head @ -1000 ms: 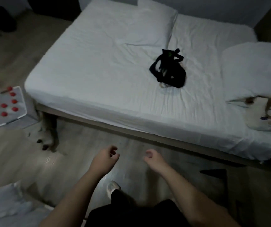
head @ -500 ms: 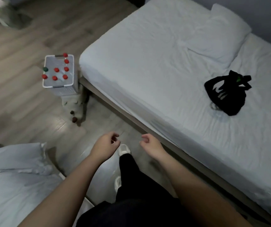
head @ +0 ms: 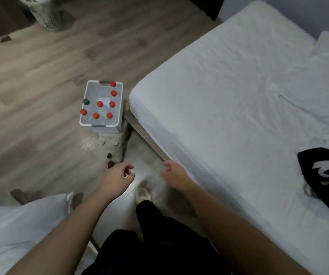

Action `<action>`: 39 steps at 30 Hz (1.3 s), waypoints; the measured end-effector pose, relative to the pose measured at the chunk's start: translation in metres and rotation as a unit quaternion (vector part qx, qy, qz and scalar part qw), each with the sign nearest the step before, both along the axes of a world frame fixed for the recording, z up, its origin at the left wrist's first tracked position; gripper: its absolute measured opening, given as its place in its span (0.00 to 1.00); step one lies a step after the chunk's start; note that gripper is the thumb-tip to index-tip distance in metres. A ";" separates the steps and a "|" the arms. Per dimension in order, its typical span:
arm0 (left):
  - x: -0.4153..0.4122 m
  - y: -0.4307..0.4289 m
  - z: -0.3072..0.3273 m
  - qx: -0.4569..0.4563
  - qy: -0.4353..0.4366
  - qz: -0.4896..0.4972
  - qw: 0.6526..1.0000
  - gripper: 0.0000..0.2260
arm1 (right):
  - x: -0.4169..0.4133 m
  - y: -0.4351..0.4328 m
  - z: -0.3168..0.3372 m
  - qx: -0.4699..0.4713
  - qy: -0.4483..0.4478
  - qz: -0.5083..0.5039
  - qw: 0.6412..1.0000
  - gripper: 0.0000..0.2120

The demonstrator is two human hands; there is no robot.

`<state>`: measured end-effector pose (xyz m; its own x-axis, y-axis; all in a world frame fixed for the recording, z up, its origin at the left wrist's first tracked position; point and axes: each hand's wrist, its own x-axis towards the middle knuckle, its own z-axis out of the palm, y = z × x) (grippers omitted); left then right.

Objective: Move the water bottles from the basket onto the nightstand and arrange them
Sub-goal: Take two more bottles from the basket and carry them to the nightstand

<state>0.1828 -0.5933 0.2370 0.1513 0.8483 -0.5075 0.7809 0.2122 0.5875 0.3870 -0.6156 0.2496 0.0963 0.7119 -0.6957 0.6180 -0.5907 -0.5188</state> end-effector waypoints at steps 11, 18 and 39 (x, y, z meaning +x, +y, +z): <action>-0.079 0.153 -0.012 -0.003 0.031 0.031 0.999 0.09 | -0.082 0.165 0.011 0.032 0.006 0.086 0.996 0.20; -0.150 0.275 -0.046 -0.012 0.065 -0.041 0.997 0.13 | -0.171 0.272 -0.022 0.032 -0.021 0.066 0.997 0.17; -0.193 0.460 -0.275 0.023 0.187 -0.197 0.962 0.32 | -0.258 0.439 -0.272 0.008 -0.094 0.040 0.995 0.24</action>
